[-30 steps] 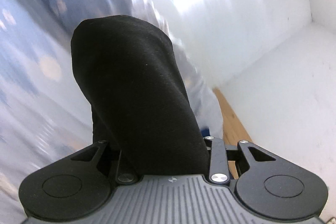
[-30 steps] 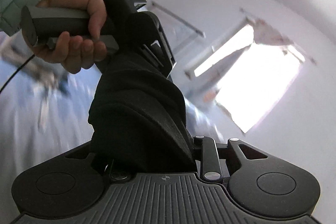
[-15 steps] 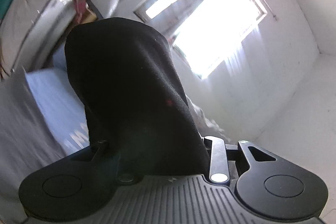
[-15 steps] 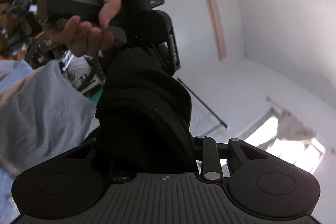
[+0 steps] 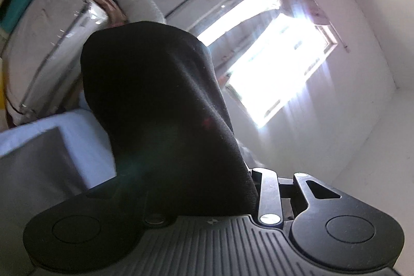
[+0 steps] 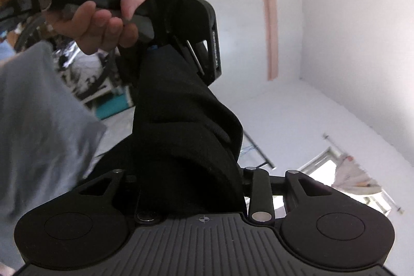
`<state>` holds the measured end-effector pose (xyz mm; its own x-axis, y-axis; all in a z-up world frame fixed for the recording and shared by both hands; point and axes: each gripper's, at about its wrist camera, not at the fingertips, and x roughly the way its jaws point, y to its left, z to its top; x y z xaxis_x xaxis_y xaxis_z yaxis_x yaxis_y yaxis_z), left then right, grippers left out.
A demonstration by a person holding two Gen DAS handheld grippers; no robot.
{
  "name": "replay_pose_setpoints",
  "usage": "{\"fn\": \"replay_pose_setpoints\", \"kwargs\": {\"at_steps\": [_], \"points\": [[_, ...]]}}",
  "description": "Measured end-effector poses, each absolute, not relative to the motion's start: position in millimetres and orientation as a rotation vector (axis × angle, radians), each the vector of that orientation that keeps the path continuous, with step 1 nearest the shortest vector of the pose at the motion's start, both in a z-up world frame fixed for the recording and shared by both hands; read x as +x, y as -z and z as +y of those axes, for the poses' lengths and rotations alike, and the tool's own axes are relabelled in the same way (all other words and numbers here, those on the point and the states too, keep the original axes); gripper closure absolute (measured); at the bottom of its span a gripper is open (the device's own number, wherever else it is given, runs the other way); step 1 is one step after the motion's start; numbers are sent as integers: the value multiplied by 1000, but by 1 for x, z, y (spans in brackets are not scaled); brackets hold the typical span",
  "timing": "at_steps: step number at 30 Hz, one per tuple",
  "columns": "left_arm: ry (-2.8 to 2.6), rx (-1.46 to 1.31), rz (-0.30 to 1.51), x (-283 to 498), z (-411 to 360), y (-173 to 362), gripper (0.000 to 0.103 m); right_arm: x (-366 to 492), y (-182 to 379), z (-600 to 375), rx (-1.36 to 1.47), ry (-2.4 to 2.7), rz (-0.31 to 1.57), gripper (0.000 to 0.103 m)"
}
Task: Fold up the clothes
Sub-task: 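Lift the folded shorts off the bed with both grippers and carry them away, then open both grippers and release the folded shorts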
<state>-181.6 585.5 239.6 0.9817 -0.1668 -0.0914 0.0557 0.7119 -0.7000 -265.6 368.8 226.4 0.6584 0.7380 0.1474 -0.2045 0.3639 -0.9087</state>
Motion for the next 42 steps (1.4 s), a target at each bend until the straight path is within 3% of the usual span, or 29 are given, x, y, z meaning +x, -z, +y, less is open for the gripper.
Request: {"fn": "replay_pose_setpoints", "kwargs": {"at_steps": [4, 9, 15, 20, 22, 23, 25, 30, 35, 39, 42], "points": [[4, -853, 228, -199, 614, -169, 69, -274, -171, 403, -1094, -748, -488, 67], [26, -908, 205, -232, 623, -131, 70, -307, -138, 402, -1097, -818, -485, 64], [-2, -938, 258, -243, 626, -111, 67, -322, -114, 393, -1162, -937, -370, 48], [-22, -921, 301, -243, 629, -126, 38, -305, -134, 394, -1158, -971, -302, 37], [-29, -898, 322, -246, 631, -132, 20, -305, -142, 386, -1151, -1008, -251, 21], [-34, -899, 331, -247, 632, -136, 17, -305, -146, 382, -1142, -1032, -221, 20], [-88, -914, 364, -253, 635, -143, 0, -304, -156, 375, -1120, -1082, -159, 16], [-234, -907, 355, -289, 642, -169, 0, -315, -182, 375, -997, -1170, 24, 15], [-295, -825, 262, -338, 622, -206, 0, -301, -221, 386, -672, -1260, 265, 15], [-271, -710, 233, -342, 587, -241, 0, -279, -266, 326, -280, -1334, 420, 3], [-192, -654, 206, -334, 549, -269, 0, -268, -294, 256, -92, -1321, 412, 2]]}}
